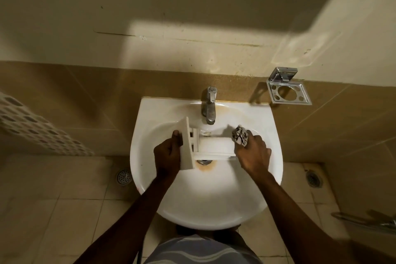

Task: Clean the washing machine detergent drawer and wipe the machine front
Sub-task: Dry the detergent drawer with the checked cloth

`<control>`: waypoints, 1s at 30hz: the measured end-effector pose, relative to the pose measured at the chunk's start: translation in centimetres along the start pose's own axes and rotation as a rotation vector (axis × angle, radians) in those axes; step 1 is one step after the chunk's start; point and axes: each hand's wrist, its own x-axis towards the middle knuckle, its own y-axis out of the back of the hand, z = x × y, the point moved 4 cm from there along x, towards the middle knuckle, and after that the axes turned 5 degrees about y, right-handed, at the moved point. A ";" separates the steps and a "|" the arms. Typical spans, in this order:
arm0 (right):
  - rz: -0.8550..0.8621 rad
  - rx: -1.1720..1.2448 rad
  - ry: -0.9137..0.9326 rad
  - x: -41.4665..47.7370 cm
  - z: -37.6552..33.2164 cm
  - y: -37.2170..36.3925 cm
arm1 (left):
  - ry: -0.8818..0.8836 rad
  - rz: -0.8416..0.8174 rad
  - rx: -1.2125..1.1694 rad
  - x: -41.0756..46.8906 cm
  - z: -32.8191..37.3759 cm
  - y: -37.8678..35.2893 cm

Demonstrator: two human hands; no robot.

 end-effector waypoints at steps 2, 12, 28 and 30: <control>0.077 0.068 0.011 -1.7 0.4 -0.7 | 0.108 0.040 -0.002 0.3 -1.8 -0.1; 0.175 0.164 0.069 -6.8 3.1 -3.5 | 0.731 -0.275 -0.456 -2.4 -4.4 -1.3; -0.109 -0.080 0.580 -7.0 -6.1 -5.7 | 0.859 -0.334 -0.649 -3.1 -5.8 -2.2; -0.154 -0.091 0.571 -7.4 -5.9 -6.5 | 0.881 -0.361 -0.676 -3.2 -5.8 -2.4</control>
